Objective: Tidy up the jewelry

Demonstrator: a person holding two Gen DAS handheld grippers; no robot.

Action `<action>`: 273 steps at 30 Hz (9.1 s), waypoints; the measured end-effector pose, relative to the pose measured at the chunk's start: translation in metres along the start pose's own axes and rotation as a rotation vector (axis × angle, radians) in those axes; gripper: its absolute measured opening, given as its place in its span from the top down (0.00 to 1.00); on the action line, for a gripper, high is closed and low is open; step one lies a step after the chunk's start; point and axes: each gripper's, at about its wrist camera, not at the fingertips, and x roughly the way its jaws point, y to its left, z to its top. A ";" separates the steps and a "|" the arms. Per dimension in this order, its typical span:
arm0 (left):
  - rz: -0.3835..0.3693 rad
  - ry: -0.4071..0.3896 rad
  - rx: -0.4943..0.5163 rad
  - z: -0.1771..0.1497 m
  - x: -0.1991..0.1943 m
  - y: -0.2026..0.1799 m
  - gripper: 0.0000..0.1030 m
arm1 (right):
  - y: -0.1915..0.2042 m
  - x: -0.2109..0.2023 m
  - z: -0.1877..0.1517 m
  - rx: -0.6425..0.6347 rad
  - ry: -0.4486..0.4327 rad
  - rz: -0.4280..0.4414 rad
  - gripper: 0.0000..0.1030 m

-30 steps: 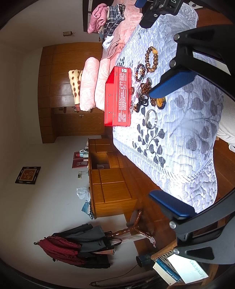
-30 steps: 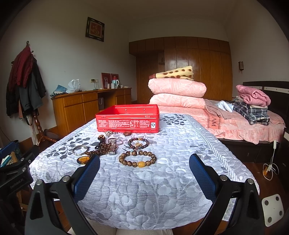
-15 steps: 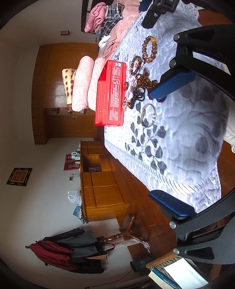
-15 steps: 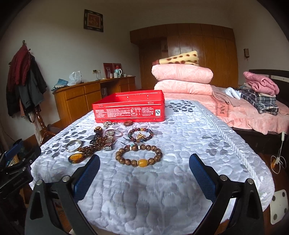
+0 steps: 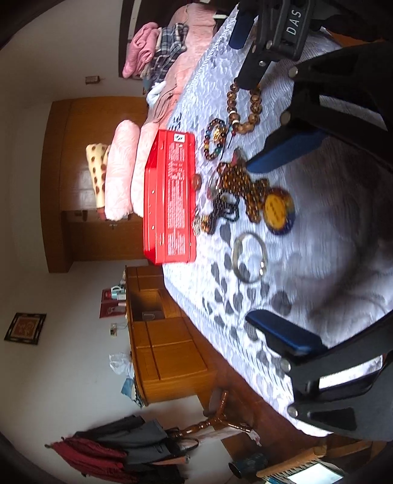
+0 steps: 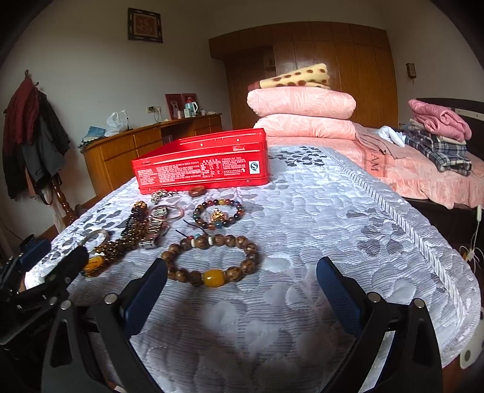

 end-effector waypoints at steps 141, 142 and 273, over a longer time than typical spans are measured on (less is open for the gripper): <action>-0.031 0.149 -0.041 0.105 0.081 0.042 0.18 | -0.015 0.081 0.096 0.081 0.164 0.143 0.50; -0.030 0.152 -0.043 0.100 0.078 0.043 0.18 | -0.015 0.079 0.092 0.079 0.173 0.139 0.50; -0.072 0.142 -0.081 0.192 0.183 0.016 0.54 | 0.043 0.171 0.210 -0.092 0.161 0.026 0.55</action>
